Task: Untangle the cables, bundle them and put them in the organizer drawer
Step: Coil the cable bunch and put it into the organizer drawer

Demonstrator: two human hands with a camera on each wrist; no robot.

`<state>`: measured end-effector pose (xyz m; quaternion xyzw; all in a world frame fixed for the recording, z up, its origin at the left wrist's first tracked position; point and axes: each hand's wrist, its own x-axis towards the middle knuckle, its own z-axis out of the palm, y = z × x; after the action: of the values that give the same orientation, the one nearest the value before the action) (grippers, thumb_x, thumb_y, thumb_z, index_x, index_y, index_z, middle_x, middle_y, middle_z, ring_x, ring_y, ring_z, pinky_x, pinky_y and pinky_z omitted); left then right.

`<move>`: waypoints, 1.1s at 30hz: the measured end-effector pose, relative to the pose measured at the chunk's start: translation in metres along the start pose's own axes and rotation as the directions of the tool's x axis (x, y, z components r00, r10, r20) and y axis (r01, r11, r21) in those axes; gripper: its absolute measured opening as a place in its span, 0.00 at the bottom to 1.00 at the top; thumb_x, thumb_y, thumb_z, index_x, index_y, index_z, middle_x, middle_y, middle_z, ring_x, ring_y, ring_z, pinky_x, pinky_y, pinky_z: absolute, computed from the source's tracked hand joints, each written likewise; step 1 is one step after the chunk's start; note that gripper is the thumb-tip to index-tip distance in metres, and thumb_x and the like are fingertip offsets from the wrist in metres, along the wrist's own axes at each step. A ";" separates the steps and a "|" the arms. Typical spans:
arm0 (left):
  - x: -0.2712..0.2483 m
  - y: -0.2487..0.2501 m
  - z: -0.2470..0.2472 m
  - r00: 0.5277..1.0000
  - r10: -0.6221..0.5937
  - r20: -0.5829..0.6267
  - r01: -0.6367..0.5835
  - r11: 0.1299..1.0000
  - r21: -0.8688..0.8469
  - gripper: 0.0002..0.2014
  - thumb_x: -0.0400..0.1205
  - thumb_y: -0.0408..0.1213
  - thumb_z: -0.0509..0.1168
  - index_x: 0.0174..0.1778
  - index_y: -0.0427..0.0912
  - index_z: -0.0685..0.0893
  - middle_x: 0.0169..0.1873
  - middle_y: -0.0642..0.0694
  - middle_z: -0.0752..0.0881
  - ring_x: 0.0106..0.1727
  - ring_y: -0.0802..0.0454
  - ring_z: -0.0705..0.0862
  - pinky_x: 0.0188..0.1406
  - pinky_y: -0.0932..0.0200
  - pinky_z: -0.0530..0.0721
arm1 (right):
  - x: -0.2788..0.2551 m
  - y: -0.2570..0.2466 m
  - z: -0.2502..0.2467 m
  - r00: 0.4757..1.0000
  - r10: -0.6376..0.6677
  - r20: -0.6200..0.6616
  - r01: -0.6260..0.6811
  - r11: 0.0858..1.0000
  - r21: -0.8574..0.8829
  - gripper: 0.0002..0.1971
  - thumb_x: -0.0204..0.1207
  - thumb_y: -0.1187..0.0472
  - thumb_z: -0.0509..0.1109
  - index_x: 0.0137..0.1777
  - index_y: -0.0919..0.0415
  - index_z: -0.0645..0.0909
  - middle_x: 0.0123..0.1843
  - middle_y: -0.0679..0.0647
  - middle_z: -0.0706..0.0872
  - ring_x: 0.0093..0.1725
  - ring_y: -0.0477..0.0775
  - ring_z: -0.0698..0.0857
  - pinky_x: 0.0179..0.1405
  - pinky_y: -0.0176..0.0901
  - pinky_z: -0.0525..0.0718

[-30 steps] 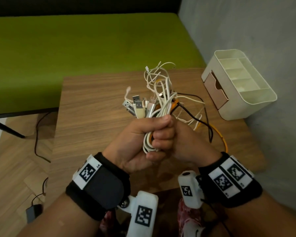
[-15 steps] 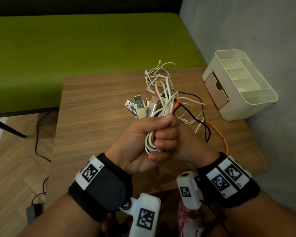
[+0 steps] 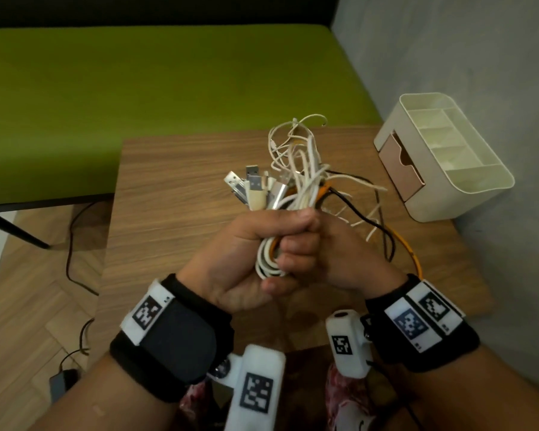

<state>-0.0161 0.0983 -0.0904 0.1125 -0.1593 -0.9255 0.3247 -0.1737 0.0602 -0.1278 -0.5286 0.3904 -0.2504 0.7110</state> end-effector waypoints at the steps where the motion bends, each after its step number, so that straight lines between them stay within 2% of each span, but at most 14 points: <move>1: -0.004 0.006 -0.002 1.000 0.017 -0.020 -0.017 1.000 0.004 0.08 0.80 0.33 0.70 0.47 0.37 0.77 0.27 0.48 0.78 0.25 0.57 0.80 0.14 0.66 0.79 | 0.001 -0.003 -0.001 0.999 -0.038 -0.023 0.039 0.999 0.000 0.08 0.66 0.64 0.74 0.45 0.55 0.86 0.41 0.48 0.90 0.45 0.46 0.89 0.50 0.42 0.85; 2: -0.008 0.011 -0.005 0.998 0.034 -0.045 -0.033 0.999 0.016 0.08 0.79 0.33 0.71 0.46 0.37 0.78 0.27 0.48 0.77 0.25 0.57 0.80 0.13 0.66 0.79 | 0.001 -0.007 -0.002 0.994 -0.105 -0.044 0.101 0.992 -0.070 0.09 0.70 0.62 0.72 0.50 0.53 0.86 0.46 0.49 0.90 0.51 0.50 0.88 0.56 0.49 0.84; 3: -0.011 0.016 -0.007 0.996 0.049 -0.076 -0.047 0.998 0.036 0.08 0.78 0.33 0.72 0.46 0.37 0.79 0.26 0.48 0.77 0.24 0.58 0.80 0.13 0.66 0.79 | -0.002 -0.014 0.000 0.985 -0.160 -0.071 0.150 0.980 -0.128 0.08 0.74 0.62 0.70 0.50 0.50 0.86 0.47 0.46 0.90 0.52 0.48 0.87 0.59 0.51 0.82; 5: -0.014 0.021 -0.011 0.989 0.075 -0.129 -0.066 0.995 0.075 0.10 0.76 0.34 0.75 0.44 0.38 0.80 0.25 0.49 0.76 0.23 0.59 0.78 0.11 0.67 0.77 | -0.007 -0.017 -0.007 0.975 -0.217 -0.058 0.207 0.968 -0.138 0.12 0.78 0.67 0.70 0.46 0.47 0.86 0.42 0.40 0.90 0.48 0.39 0.86 0.56 0.43 0.83; 8: -0.012 0.022 -0.014 0.984 0.085 -0.156 -0.070 0.993 0.098 0.11 0.74 0.34 0.77 0.43 0.39 0.80 0.24 0.50 0.75 0.22 0.59 0.77 0.10 0.68 0.75 | -0.015 -0.024 -0.014 0.965 -0.259 -0.034 0.250 0.955 -0.160 0.10 0.78 0.72 0.70 0.50 0.56 0.84 0.41 0.38 0.90 0.46 0.36 0.87 0.50 0.34 0.85; 12: -0.009 0.021 -0.016 0.978 0.077 -0.195 -0.053 0.991 0.124 0.12 0.71 0.35 0.79 0.42 0.39 0.82 0.24 0.50 0.75 0.21 0.60 0.76 0.09 0.68 0.74 | -0.022 -0.029 -0.018 0.952 -0.307 -0.008 0.297 0.926 -0.232 0.04 0.75 0.63 0.73 0.48 0.60 0.87 0.45 0.49 0.91 0.48 0.46 0.88 0.49 0.35 0.83; 15: -0.008 0.023 -0.019 0.958 0.098 -0.268 -0.059 0.987 0.152 0.17 0.66 0.35 0.82 0.42 0.40 0.81 0.23 0.51 0.74 0.20 0.60 0.75 0.08 0.69 0.71 | -0.027 -0.036 -0.020 0.927 -0.375 0.013 0.369 0.907 -0.203 0.05 0.75 0.65 0.72 0.49 0.64 0.87 0.48 0.59 0.92 0.50 0.55 0.90 0.52 0.42 0.85; 19: -0.006 0.021 -0.018 0.925 0.082 -0.372 0.023 0.963 0.268 0.19 0.63 0.36 0.83 0.41 0.41 0.79 0.23 0.50 0.73 0.19 0.60 0.71 0.07 0.71 0.66 | -0.030 -0.040 -0.023 0.898 -0.438 -0.027 0.434 0.895 -0.101 0.08 0.74 0.70 0.71 0.52 0.64 0.84 0.43 0.56 0.93 0.46 0.54 0.92 0.48 0.43 0.88; 22: -0.007 0.017 -0.015 0.947 -0.022 -0.322 0.122 0.947 0.296 0.20 0.65 0.36 0.82 0.42 0.38 0.77 0.22 0.48 0.74 0.17 0.59 0.72 0.07 0.70 0.67 | -0.029 -0.042 -0.028 0.861 -0.490 -0.134 0.471 0.869 -0.149 0.09 0.75 0.69 0.72 0.54 0.62 0.85 0.48 0.56 0.92 0.51 0.55 0.90 0.46 0.44 0.88; 25: -0.008 0.010 -0.013 0.972 -0.122 -0.200 0.185 0.924 0.334 0.19 0.71 0.36 0.80 0.44 0.37 0.75 0.21 0.47 0.75 0.17 0.59 0.73 0.09 0.71 0.69 | -0.029 -0.048 -0.036 0.843 -0.504 -0.191 0.484 0.863 -0.140 0.13 0.76 0.54 0.73 0.59 0.57 0.84 0.58 0.58 0.90 0.60 0.62 0.86 0.47 0.48 0.84; 28: -0.005 0.000 -0.010 0.970 -0.217 -0.106 0.241 0.901 0.361 0.16 0.73 0.36 0.77 0.43 0.36 0.74 0.21 0.47 0.77 0.17 0.59 0.75 0.09 0.71 0.66 | -0.028 -0.049 -0.041 0.857 -0.496 -0.139 0.469 0.863 -0.184 0.24 0.78 0.38 0.66 0.65 0.53 0.83 0.71 0.55 0.84 0.74 0.57 0.78 0.69 0.60 0.73; 30: -0.002 -0.008 -0.007 0.966 -0.254 -0.049 0.254 0.894 0.370 0.13 0.75 0.34 0.75 0.43 0.35 0.75 0.21 0.47 0.78 0.17 0.59 0.76 0.09 0.69 0.62 | -0.028 -0.045 -0.040 0.896 -0.441 -0.051 0.417 0.876 -0.243 0.31 0.78 0.30 0.58 0.70 0.51 0.80 0.78 0.52 0.77 0.81 0.53 0.70 0.80 0.67 0.63; 32: 0.001 -0.012 -0.004 0.967 -0.253 0.002 0.234 0.898 0.372 0.11 0.76 0.31 0.73 0.45 0.33 0.76 0.21 0.46 0.79 0.17 0.58 0.76 0.10 0.67 0.62 | -0.028 -0.041 -0.034 0.928 -0.372 0.032 0.362 0.877 -0.316 0.39 0.76 0.24 0.50 0.73 0.51 0.79 0.80 0.48 0.75 0.83 0.47 0.66 0.83 0.63 0.58; 33: 0.001 -0.013 -0.003 0.967 -0.255 0.022 0.230 0.902 0.365 0.10 0.77 0.30 0.72 0.45 0.33 0.76 0.21 0.46 0.79 0.17 0.58 0.77 0.10 0.67 0.64 | -0.028 -0.039 -0.032 0.940 -0.336 0.064 0.338 0.885 -0.321 0.42 0.74 0.22 0.48 0.72 0.53 0.80 0.79 0.47 0.76 0.82 0.45 0.67 0.83 0.56 0.60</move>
<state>-0.0232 0.1066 -0.0976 0.1566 -0.3215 -0.9173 0.1752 -0.2133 0.0519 -0.0867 -0.6996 0.3263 -0.2998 0.5605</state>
